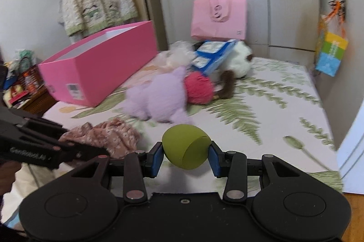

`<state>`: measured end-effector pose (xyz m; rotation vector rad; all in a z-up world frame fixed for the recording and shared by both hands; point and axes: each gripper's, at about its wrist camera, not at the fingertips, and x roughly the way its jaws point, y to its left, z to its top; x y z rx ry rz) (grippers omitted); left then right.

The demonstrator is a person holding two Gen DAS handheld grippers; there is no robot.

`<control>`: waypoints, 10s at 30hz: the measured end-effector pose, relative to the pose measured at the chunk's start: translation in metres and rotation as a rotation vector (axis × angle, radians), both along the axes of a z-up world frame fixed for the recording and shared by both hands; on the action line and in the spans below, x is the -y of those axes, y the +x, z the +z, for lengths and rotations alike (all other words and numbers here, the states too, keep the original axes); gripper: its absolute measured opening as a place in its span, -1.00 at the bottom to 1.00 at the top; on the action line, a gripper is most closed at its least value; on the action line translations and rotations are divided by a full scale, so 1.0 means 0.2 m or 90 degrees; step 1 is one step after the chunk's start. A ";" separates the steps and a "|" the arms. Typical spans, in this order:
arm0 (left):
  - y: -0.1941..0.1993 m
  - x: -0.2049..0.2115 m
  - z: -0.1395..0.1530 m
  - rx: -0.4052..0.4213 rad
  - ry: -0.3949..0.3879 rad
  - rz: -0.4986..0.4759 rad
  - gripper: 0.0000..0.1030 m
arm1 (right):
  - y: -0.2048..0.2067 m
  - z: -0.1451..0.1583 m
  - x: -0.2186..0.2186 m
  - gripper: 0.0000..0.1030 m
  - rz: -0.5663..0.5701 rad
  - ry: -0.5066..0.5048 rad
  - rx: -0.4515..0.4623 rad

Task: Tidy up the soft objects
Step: 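Carry the cloth and green sponge with both tools over the pink shoebox, then open both tools to drop the cloth and sponge into the box, then move both open tools back toward the items on the bed, then grasp the lavender plush toy between both tools, then carry the lavender plush with both tools over the pink shoebox, then open both tools to release the plush into the box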

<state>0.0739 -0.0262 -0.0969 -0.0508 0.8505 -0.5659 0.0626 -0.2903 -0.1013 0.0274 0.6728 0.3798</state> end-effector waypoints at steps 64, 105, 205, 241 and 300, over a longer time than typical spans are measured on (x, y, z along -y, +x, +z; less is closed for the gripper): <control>1.11 -0.76 0.28 -0.074 0.112 0.142 -0.46 | 1.22 0.28 -1.32 -0.05 0.430 -0.287 0.013; 0.17 -0.58 0.79 0.130 0.153 0.011 0.24 | 0.43 0.73 -0.74 0.36 0.306 -0.128 0.097; 0.03 0.02 0.17 0.023 -0.035 0.038 0.16 | 0.07 0.02 -0.42 0.60 0.086 -0.109 0.072; 0.14 -0.56 0.76 0.028 0.066 0.096 0.18 | 0.13 0.52 -1.07 0.64 0.253 -0.152 0.186; 0.60 -0.71 0.82 0.118 0.066 0.124 0.41 | 0.90 0.72 -0.77 0.59 0.317 -0.023 0.024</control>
